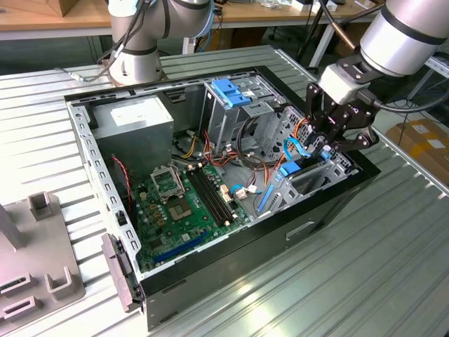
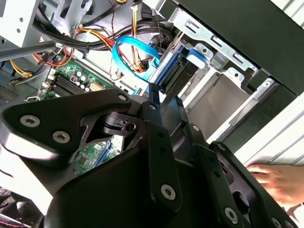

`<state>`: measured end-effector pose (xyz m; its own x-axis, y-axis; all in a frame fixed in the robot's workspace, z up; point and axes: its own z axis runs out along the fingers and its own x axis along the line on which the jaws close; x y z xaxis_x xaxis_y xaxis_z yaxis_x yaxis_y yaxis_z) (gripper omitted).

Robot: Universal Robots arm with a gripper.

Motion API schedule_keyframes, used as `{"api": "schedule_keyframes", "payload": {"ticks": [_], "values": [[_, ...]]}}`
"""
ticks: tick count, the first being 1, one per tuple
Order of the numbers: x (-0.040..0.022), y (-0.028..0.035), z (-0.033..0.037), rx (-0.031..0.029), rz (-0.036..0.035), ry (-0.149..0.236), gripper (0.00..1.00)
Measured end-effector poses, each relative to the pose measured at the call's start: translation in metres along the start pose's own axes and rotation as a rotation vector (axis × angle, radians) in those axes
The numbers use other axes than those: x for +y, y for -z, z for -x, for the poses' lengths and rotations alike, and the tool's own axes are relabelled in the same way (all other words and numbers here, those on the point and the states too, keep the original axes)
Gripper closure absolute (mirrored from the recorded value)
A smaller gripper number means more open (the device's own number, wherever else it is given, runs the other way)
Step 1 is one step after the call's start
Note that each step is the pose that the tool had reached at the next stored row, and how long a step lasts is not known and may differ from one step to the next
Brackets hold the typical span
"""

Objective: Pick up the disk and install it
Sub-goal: 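Insert the first disk wire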

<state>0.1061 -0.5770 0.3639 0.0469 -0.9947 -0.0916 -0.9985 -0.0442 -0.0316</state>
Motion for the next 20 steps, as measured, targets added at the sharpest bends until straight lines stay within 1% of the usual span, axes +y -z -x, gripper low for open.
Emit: {"api": "schedule_keyframes", "payload": {"ticks": [3,4,9,13,15,18,20], "values": [[-0.0002,0.0064,0.0008,0.0000,0.0000,0.000,0.70],[-0.0002,0.0067,0.0009,-0.0001,0.0000,0.000,0.70],[-0.0003,0.0069,0.0009,0.0003,0.0000,0.000,0.70],[-0.0009,0.0066,0.0026,0.0001,0.0000,0.000,0.70],[-0.0010,0.0065,0.0039,0.0000,0.0000,0.000,0.70],[-0.0011,0.0060,0.0090,0.0000,0.0000,0.000,0.70],[-0.0011,0.0059,0.0090,0.0001,0.0000,0.000,0.70]]}}
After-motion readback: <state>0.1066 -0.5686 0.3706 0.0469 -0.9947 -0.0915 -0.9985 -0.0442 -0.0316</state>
